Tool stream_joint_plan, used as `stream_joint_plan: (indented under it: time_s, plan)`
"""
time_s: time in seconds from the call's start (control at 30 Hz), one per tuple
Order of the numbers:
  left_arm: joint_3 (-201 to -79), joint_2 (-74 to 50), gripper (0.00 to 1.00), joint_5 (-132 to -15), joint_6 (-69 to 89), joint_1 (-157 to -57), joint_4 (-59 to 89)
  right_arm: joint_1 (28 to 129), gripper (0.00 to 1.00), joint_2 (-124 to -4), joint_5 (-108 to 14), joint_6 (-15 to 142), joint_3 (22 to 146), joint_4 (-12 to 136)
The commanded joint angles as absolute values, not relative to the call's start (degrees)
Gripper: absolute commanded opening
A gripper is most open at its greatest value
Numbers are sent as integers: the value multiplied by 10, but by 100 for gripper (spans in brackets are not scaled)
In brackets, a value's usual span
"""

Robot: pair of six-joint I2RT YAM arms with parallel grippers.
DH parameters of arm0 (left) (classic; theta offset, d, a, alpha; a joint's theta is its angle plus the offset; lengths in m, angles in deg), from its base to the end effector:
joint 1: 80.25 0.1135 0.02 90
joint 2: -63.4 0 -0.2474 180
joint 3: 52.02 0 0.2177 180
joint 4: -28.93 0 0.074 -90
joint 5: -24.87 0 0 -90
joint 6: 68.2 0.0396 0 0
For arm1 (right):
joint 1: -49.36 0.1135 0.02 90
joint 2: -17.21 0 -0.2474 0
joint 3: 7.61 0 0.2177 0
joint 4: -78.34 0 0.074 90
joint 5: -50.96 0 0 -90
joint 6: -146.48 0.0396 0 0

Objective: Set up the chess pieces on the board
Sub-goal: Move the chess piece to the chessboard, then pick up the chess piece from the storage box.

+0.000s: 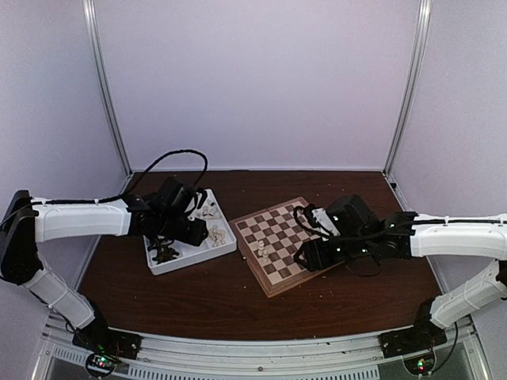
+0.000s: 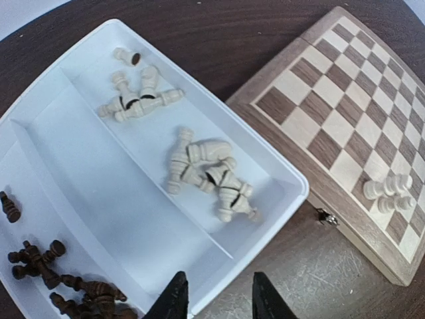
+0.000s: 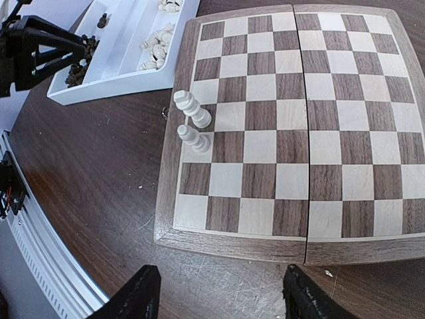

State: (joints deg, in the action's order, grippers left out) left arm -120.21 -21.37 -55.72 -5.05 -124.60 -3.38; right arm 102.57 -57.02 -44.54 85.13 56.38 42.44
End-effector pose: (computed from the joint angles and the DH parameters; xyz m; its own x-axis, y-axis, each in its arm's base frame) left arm 0.2051 -0.1914 0.2126 -0.7575 0.1173 -0.6423 0.3034 0.9343 -0.1871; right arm 0.1440 0.1989 0.2311 -0.7802 -0.2464 -0.5749 -0.5274 0.7533 0.3929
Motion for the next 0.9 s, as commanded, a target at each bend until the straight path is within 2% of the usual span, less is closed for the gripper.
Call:
stream_joint_plan:
  time_s: [0.0, 0.2, 0.43, 0.73, 0.87]
  plan:
    - [-1288, -245, 33, -597, -49, -1210, -153, 1021, 65, -540, -422, 848, 550, 423]
    - [-1425, -339, 31, -596, -32, -1194, -261, 1019, 65, -514, -413, 850, 538, 412]
    - [-1539, -423, 30, -622, -15, -1159, -301, 1016, 65, -481, -403, 851, 521, 404]
    - [-1680, -530, 32, -585, 135, -1123, -361, 1012, 65, -440, -393, 843, 513, 378]
    - [-1731, -565, 33, -622, 148, -1090, -372, 1010, 65, -429, -393, 843, 510, 375]
